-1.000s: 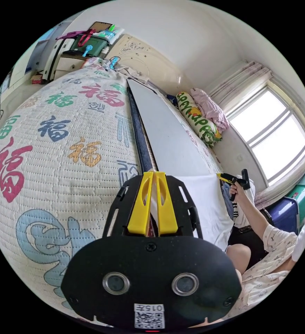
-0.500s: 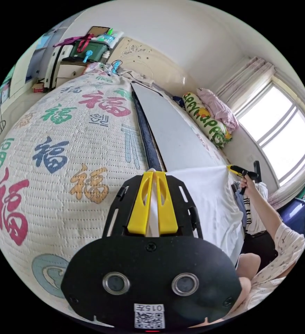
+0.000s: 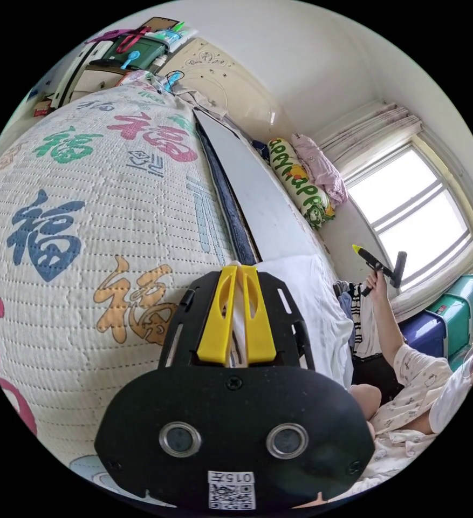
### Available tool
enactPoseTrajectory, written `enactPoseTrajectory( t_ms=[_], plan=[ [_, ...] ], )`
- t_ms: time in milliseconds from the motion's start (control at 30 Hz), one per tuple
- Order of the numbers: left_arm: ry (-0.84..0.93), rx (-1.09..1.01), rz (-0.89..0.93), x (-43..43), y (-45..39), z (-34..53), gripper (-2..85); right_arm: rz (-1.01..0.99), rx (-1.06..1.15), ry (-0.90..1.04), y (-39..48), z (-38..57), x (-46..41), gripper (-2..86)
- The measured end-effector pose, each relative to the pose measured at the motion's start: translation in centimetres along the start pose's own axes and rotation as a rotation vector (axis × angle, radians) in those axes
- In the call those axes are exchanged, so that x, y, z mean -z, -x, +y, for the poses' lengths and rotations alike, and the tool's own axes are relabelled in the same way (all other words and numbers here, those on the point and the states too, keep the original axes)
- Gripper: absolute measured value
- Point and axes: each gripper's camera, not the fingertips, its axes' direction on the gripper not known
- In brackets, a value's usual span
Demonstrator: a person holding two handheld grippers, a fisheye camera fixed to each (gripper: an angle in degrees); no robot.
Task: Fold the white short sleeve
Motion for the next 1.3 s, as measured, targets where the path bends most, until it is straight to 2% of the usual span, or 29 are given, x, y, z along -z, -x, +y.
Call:
enactPoseTrajectory(
  t_ms=[133,200,267,300,400,500,667,833,967,1167,1300],
  plan=[
    [-0.050,-0.006,0.047,2.0,0.7,0.7,1.2,-0.411,0.441,0.119,21.7,7.4,-5.6,6.6],
    [-0.074,0.000,0.061,3.1,1.0,1.1,1.7,-0.528,0.595,0.193,27.5,11.2,-7.2,8.0],
    [-0.086,0.004,0.059,4.3,1.1,1.4,2.7,-0.534,0.737,0.285,31.0,15.0,-8.9,9.7],
    [-0.089,0.003,0.058,4.6,1.1,1.4,3.0,-0.466,0.796,0.319,31.9,17.5,-9.9,10.4],
    [-0.100,0.005,0.044,5.8,0.8,1.5,3.6,-0.344,0.784,0.293,30.2,22.3,-11.5,10.0],
    [-0.087,0.010,0.020,6.4,0.3,1.1,3.4,-0.352,0.806,0.370,28.1,25.7,-13.8,8.1],
    [-0.073,0.022,0.019,7.8,-0.4,0.3,1.5,-0.271,0.815,0.326,24.3,29.7,-14.6,2.9],
    [-0.107,0.043,0.015,9.9,-1.5,-0.2,0.2,-0.345,0.826,0.271,19.8,31.0,-10.9,-0.2],
    [-0.091,0.051,-0.012,10.7,-3.5,-1.3,-0.1,-0.374,0.831,0.316,18.4,31.4,-12.3,-0.2],
    [-0.077,0.046,-0.029,12.1,-7.4,-3.1,0.6,-0.373,0.787,0.345,16.2,31.2,-13.2,3.5],
    [-0.127,-0.061,-0.145,15.4,-13.3,-3.9,3.1,-0.499,0.711,0.322,8.8,27.8,-7.9,7.2]
  ],
)
